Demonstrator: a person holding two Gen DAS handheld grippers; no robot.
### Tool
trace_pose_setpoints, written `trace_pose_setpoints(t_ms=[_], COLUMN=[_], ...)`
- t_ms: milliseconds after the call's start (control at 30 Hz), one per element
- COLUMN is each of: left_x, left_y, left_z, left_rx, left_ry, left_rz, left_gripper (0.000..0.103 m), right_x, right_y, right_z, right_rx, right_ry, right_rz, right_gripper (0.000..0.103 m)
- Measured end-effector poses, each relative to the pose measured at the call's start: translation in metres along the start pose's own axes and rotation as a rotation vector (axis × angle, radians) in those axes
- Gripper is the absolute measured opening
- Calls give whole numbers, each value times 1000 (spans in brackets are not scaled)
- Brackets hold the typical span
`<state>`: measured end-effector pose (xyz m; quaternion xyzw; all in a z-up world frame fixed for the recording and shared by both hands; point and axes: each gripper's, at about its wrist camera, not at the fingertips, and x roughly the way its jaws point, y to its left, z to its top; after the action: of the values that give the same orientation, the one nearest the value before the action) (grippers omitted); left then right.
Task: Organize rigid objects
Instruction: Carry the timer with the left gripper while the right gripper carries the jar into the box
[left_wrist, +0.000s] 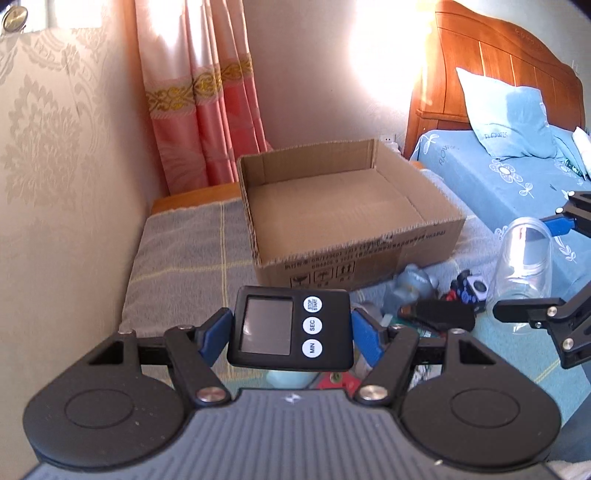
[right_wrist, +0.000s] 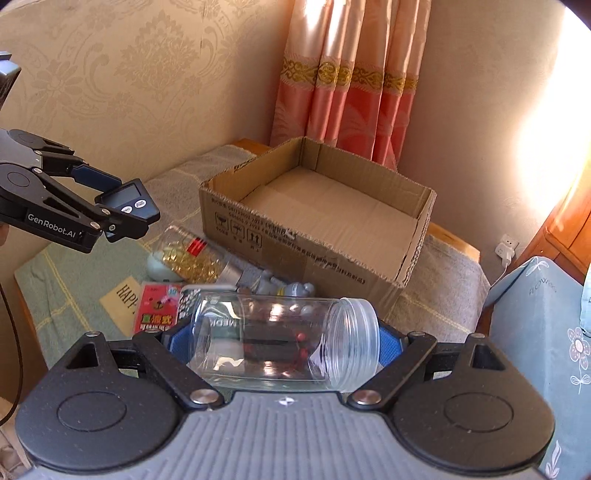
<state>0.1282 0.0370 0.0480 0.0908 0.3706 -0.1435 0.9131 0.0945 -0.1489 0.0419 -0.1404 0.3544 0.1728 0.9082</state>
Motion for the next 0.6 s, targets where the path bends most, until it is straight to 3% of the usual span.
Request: trace_pose_setpoints(t_ms=[267,500,533,600], left_x=[52,115,123,135], left_y=[-1,4,5,10], left_z=[76,118,122,128], left_rx=[46,26,22,-1], left_ry=[-16,6,3,-10], left_rz=[-11,25,34,54], left_gripper=[70,70,71,83], right_x=[18,32,34,37], right_y=[-30,-44,-45,-46], right_z=[39,54,56,57], right_rx=[51,81,82,79], right_ry=[-26,-11,-7,-3], right_rz=[-38,-55,-56,-59], right_gripper=[94,94,94,94])
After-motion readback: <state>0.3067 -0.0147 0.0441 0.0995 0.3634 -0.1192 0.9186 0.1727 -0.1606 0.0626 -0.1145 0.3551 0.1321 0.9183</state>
